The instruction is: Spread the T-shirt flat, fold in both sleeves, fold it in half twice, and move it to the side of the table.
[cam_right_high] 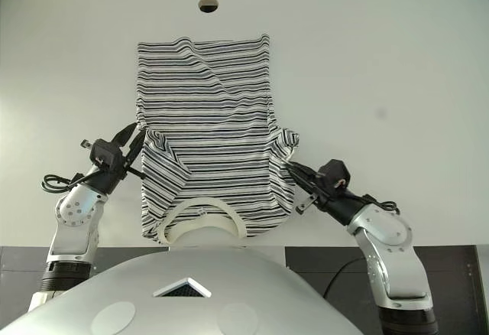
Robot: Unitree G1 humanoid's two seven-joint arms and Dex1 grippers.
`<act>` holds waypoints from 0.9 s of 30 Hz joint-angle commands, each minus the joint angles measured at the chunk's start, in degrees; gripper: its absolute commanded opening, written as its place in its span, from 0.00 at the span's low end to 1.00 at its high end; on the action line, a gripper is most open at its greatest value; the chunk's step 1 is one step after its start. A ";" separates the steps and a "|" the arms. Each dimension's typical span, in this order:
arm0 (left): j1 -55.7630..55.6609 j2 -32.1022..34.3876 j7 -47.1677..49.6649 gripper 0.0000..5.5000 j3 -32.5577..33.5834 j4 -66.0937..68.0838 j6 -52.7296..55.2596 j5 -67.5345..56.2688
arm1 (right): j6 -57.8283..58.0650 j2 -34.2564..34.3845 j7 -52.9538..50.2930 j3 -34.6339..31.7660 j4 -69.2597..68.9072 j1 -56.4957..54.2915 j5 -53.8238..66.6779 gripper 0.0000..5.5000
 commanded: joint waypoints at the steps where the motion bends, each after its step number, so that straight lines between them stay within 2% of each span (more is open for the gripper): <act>1: -1.53 -0.27 -1.21 0.05 -0.44 0.75 0.04 -1.49 | 2.00 0.45 -0.08 4.25 -2.53 -2.99 -1.12 0.02; 2: -2.04 -0.32 -1.45 0.02 -0.67 0.89 0.29 -1.58 | 2.09 0.80 -0.22 5.24 -2.51 -3.55 -1.30 0.02; 8: -4.19 -1.11 -1.97 0.02 -1.33 1.18 1.45 -2.61 | 1.38 3.81 -0.70 12.28 0.86 -6.86 -3.72 0.02; 13: -4.60 -1.68 -1.74 0.02 -1.59 0.62 1.73 -3.31 | 0.72 4.65 -0.54 14.94 4.30 -8.50 -5.40 0.02; 18: -4.32 -1.46 -3.13 0.02 -0.95 -0.49 2.40 -6.28 | 0.27 4.04 0.80 16.03 4.08 -7.81 -4.83 0.18; 22: -2.77 2.00 -6.99 0.02 -1.67 -1.76 3.87 -6.10 | -1.25 2.52 3.63 17.42 1.89 -6.81 -4.39 0.33; 25: 0.65 7.69 -11.28 0.11 0.58 -6.92 6.20 -7.73 | -1.03 0.41 6.07 12.31 -2.32 -6.04 1.04 0.43; 27: 4.06 13.72 -15.37 0.19 2.25 -10.99 6.38 -6.75 | -4.75 -2.55 6.99 6.67 -1.88 -5.87 -0.10 0.52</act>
